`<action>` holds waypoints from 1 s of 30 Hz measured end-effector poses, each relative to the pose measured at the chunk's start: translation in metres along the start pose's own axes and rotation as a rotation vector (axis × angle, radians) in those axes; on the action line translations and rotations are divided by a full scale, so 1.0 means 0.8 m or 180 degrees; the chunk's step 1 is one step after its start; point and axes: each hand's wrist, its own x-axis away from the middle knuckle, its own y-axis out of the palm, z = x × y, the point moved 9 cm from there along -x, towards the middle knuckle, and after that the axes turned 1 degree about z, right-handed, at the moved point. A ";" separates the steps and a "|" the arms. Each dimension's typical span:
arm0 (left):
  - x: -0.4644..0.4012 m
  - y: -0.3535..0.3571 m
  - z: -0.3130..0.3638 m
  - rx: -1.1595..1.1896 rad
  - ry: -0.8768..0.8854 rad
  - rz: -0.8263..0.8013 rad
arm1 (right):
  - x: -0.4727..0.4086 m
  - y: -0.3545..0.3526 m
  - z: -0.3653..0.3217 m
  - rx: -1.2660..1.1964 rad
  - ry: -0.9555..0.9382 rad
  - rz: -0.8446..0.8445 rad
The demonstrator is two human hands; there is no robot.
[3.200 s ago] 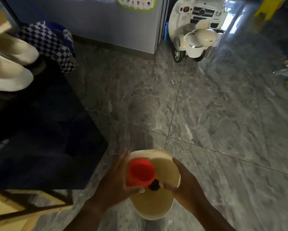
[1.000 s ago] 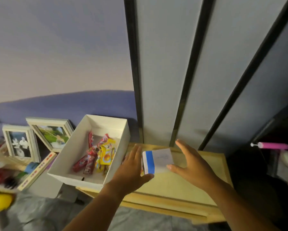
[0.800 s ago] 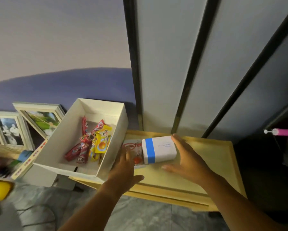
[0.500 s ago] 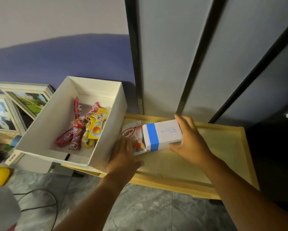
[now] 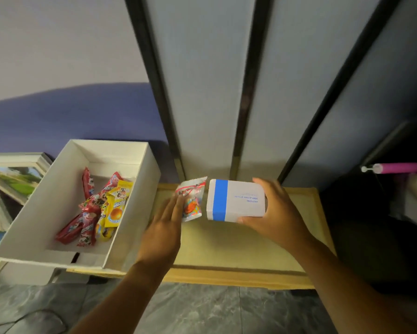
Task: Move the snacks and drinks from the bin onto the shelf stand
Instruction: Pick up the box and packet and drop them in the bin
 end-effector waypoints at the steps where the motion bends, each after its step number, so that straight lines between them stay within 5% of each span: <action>1: -0.010 -0.010 0.013 0.0061 0.0091 0.0065 | 0.009 -0.023 0.002 -0.0043 0.0024 0.0120; 9: -0.044 -0.078 0.234 0.0392 0.1248 0.0261 | 0.156 -0.243 0.029 0.0042 0.0479 0.1145; 18: 0.106 -0.090 0.541 0.0747 0.2719 -0.0132 | 0.485 -0.436 0.087 0.0281 0.1496 0.2243; 30: 0.397 0.056 0.747 0.0917 0.3957 -0.0833 | 0.853 -0.405 0.201 0.0069 0.2837 0.2582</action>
